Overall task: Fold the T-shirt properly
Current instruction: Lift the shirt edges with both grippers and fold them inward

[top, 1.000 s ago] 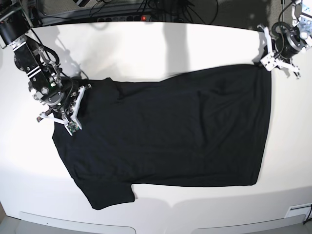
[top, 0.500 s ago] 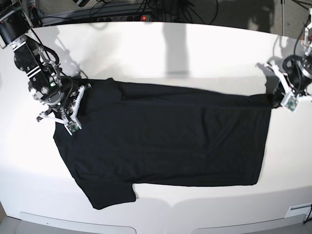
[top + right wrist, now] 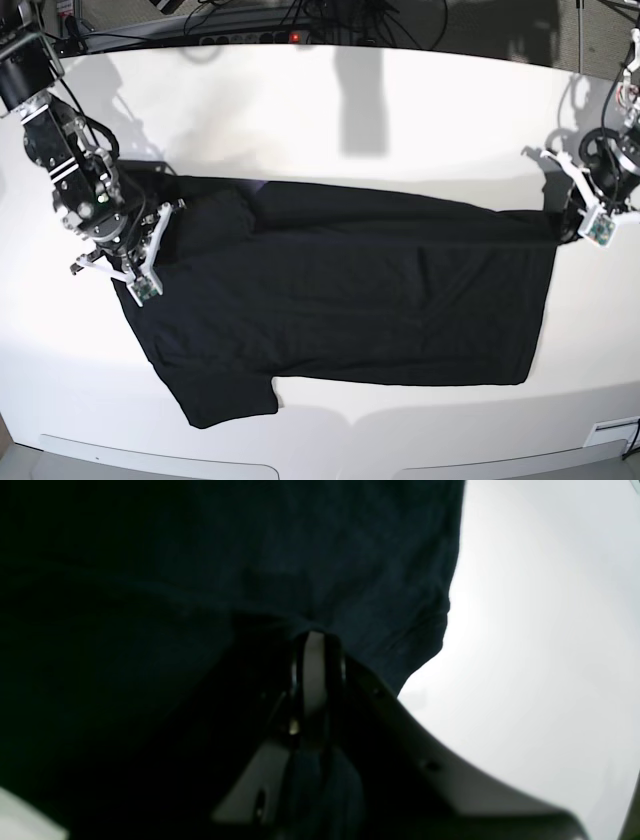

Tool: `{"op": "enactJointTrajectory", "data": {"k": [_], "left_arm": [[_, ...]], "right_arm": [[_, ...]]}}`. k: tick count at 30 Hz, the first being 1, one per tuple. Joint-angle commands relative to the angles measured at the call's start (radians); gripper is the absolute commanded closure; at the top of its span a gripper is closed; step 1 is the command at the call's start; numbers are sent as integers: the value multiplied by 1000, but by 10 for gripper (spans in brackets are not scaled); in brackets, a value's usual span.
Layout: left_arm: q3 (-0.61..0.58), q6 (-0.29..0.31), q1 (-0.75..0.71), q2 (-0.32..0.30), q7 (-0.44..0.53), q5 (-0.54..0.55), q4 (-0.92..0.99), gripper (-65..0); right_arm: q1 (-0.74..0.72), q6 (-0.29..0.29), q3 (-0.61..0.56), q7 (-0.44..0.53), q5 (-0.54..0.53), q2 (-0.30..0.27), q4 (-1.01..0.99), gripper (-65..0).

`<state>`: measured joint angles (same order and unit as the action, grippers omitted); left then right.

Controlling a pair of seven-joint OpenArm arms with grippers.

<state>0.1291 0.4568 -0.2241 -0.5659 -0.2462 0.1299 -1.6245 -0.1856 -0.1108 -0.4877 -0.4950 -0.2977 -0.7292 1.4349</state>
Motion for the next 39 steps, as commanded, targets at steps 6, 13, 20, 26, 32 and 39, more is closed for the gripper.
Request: {"op": "enactJointTrajectory", "data": {"k": [6, 13, 20, 26, 32, 39], "left_arm": [[7, -6, 145, 51, 8, -20, 159, 0], [6, 95, 247, 135, 8, -159, 260, 0], [6, 94, 246, 141, 23, -216, 309, 0], [7, 93, 247, 134, 23, -217, 308, -242], [7, -5, 246, 84, -2, -216, 274, -262], [7, -206, 246, 45, -131, -48, 134, -260]], "right_arm": [[-30, 13, 10, 17, 9, -19, 11, 0], [-42, 22, 10, 38, 13, -14, -61, 0], [-56, 21, 10, 55, 9, -13, -130, 0], [-70, 21, 10, 50, 6, -17, -130, -189], [-142, 22, 10, -73, -4, -48, -122, -303], [-149, 26, 10, -111, -59, -133, -8, -302]]}}
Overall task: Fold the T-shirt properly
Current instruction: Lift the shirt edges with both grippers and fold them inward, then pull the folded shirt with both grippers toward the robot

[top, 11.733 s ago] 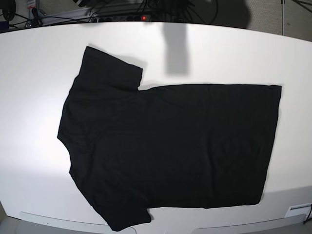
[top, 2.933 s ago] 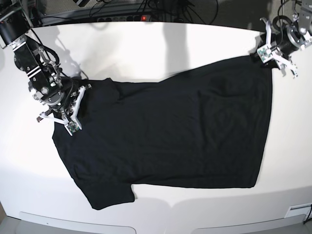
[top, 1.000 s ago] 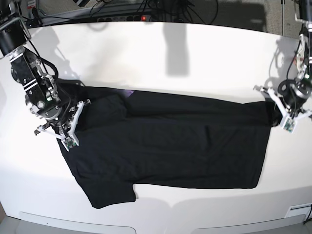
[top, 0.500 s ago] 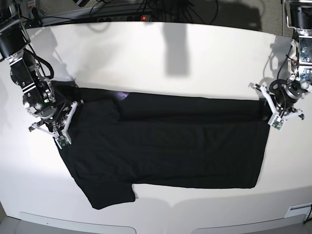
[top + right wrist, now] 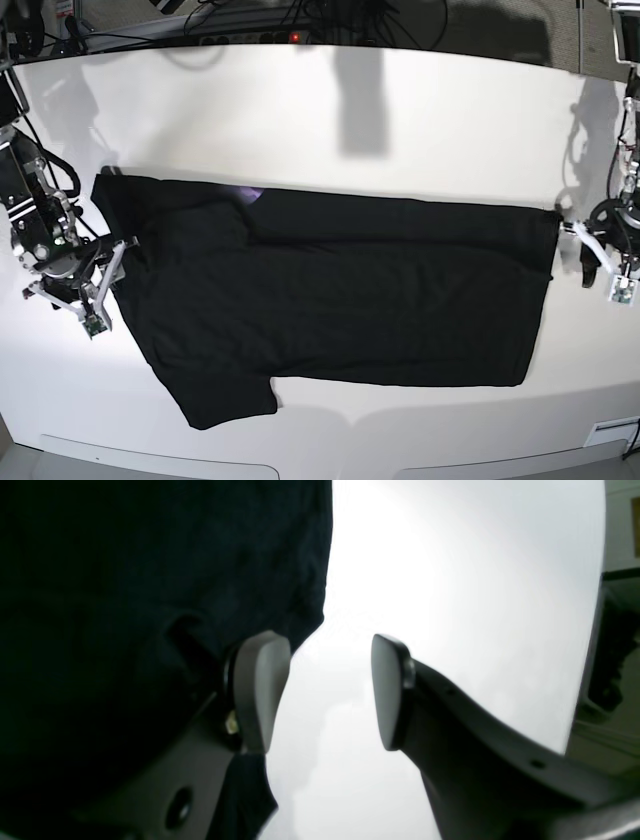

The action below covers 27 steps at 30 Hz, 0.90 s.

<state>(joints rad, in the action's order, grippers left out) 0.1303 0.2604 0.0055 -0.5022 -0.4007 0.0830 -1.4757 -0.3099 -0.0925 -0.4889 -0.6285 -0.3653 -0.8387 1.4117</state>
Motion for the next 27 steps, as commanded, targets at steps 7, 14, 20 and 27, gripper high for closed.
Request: {"op": "enactJointTrajectory", "data": {"k": [7, 14, 20, 27], "left_arm": [[6, -4, 11, 17, -105, 312, -78, -83], [6, 19, 11, 150, -90, 337, -74, 0], [6, 32, 11, 199, -50, 337, -33, 0], [6, 84, 11, 214, 82, 337, 193, 0]], "right_arm": [[12, 26, 11, -70, -46, -35, 148, -154], [81, 26, 11, -67, -58, -17, 146, 0], [86, 26, 11, -68, -74, -14, 117, 0], [86, 25, 11, 26, -85, 61, -66, 0]]}}
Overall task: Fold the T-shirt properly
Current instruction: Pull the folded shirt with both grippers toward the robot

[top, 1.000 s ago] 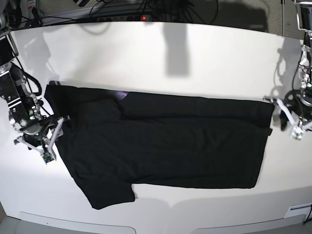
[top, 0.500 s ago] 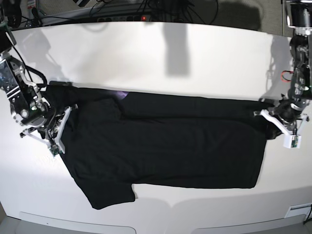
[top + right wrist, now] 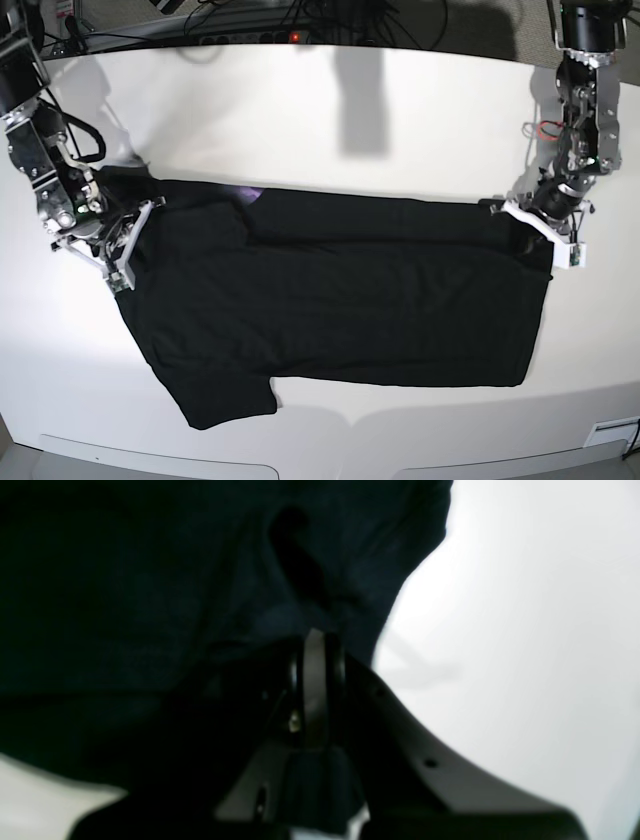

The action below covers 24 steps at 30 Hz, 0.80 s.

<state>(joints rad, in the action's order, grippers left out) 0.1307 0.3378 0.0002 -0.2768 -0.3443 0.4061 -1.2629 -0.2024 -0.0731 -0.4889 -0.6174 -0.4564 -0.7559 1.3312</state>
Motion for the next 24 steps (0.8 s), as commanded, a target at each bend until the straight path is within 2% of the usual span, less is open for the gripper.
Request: {"op": "enactJointTrajectory", "data": {"k": [1, 4, 6, 9, 13, 18, 24], "left_arm": [[5, 6, 17, -12, 28, 14, 4, 0], [5, 6, 13, -12, 23, -21, 48, 0], [5, 6, -6, -14, 40, -50, 47, 0], [5, 6, -55, -26, 104, -50, 38, 0], [6, 6, -122, -48, 115, -50, 28, 0], [8, 5, -214, -74, 163, -49, 24, 0], [8, 4, -311, -76, 167, -49, 18, 0]], "right_arm": [[-21, 3, 11, 24, 6, -6, -17, 0], [-6, -10, 11, 36, 24, 30, -63, 0], [32, -11, 11, 57, 83, 39, -48, 0], [105, -9, 11, 72, 154, 38, -5, 0], [193, -7, 11, 79, 170, 39, 47, 0], [306, 74, 11, 79, 232, 39, 126, 0], [451, 184, 11, 79, 320, 39, 246, 0]]}}
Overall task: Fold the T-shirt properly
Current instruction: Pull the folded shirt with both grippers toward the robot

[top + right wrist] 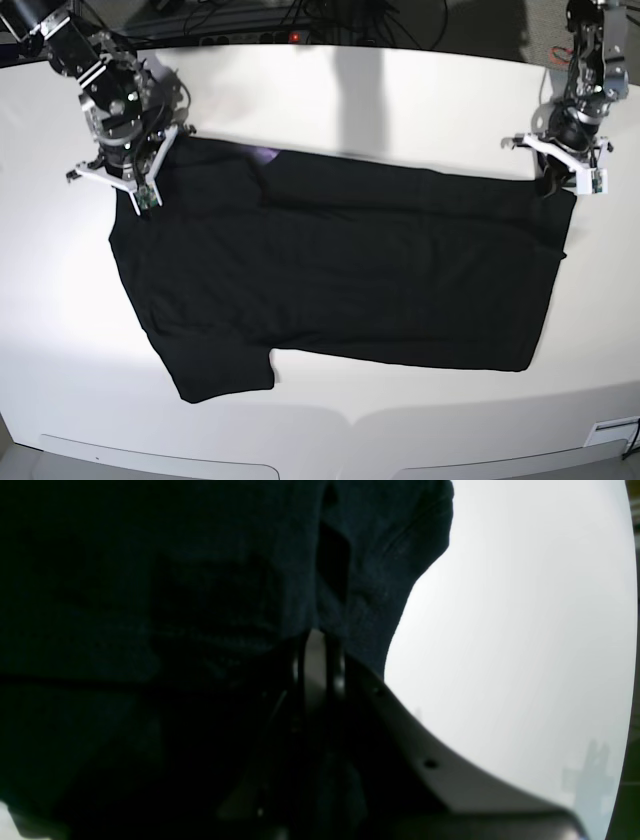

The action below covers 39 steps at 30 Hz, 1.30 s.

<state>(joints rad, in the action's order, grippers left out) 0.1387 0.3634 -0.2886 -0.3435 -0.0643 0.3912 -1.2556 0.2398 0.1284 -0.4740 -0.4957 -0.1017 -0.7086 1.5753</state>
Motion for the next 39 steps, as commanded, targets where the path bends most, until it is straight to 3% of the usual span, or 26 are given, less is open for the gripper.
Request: {"op": "enactJointTrajectory", "data": {"k": [1, 8, 21, 26, 31, 36, 39], "left_arm": [[0, -22, -39, -8, -111, -34, 6, 0], [3, -21, -197, -9, -95, -35, -121, 0], [96, -19, -415, -6, -100, -35, -291, 0], [97, -20, -455, -6, -90, -35, -328, 0], [111, -19, -415, -6, -6, -34, -449, 0], [108, -20, -240, -6, -141, -31, -456, 0], [108, -19, -183, -6, -148, -30, -456, 0]], "right_arm": [[32, 1, -3, -43, -20, -8, 18, 0], [158, 68, 8, -42, 58, 5, 93, 0], [337, 69, 171, 3, 73, 91, 154, 0], [362, 69, 193, 3, 129, 99, 154, 0], [341, 63, 193, 16, 144, 99, 154, 0], [302, -3, 195, 17, 34, 98, 186, 0], [291, -28, 232, -13, -37, 96, 272, 0]]}}
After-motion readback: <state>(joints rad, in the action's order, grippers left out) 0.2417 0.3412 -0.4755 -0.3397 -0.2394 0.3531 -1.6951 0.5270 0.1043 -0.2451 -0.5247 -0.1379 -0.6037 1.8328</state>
